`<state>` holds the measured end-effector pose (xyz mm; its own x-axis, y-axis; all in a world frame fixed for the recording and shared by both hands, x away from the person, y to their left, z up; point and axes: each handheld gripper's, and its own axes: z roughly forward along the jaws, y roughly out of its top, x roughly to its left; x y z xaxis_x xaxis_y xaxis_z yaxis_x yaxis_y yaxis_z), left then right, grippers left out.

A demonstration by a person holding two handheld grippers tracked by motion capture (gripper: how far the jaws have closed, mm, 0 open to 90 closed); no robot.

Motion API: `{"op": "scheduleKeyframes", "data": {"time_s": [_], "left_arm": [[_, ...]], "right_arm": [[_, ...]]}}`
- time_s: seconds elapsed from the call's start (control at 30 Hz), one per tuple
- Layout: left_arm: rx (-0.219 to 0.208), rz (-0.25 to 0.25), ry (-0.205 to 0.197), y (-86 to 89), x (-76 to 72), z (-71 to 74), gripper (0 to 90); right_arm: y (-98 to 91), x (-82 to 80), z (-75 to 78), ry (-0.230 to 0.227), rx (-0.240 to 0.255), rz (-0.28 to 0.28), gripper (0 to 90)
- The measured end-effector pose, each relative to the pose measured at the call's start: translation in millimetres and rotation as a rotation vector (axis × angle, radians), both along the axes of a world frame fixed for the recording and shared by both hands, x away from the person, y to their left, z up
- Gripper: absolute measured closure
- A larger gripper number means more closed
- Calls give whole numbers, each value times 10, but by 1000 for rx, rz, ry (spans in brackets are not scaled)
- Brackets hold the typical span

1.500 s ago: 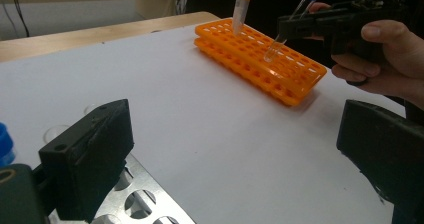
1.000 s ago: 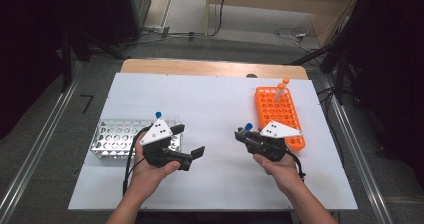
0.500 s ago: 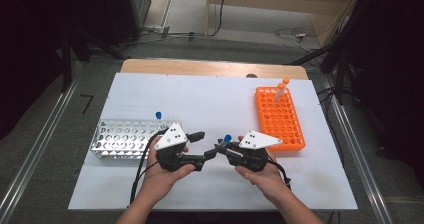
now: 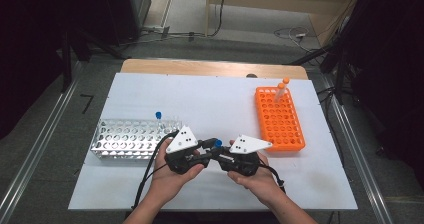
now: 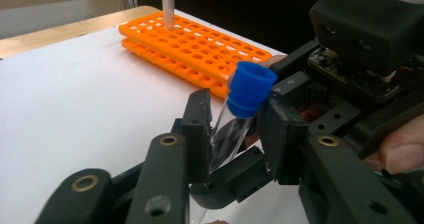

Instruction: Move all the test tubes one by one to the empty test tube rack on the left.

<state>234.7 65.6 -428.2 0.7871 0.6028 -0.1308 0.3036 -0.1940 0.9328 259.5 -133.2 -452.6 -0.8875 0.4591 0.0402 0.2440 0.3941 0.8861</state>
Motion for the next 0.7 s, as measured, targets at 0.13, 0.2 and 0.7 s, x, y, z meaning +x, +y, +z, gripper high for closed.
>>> {"op": "scheduleKeyframes", "data": {"time_s": [0.13, 0.2, 0.7], "left_arm": [[-3, -4, 2, -7, 11, -6, 697], [-1, -4, -2, -8, 12, -8, 704], [2, 24, -34, 51, 15, 14, 777]], "right_arm": [[4, -1, -4, 1, -3, 10, 748], [-2, 1, -2, 4, -3, 12, 748], [-20, 8, 10, 11, 11, 20, 736]]}}
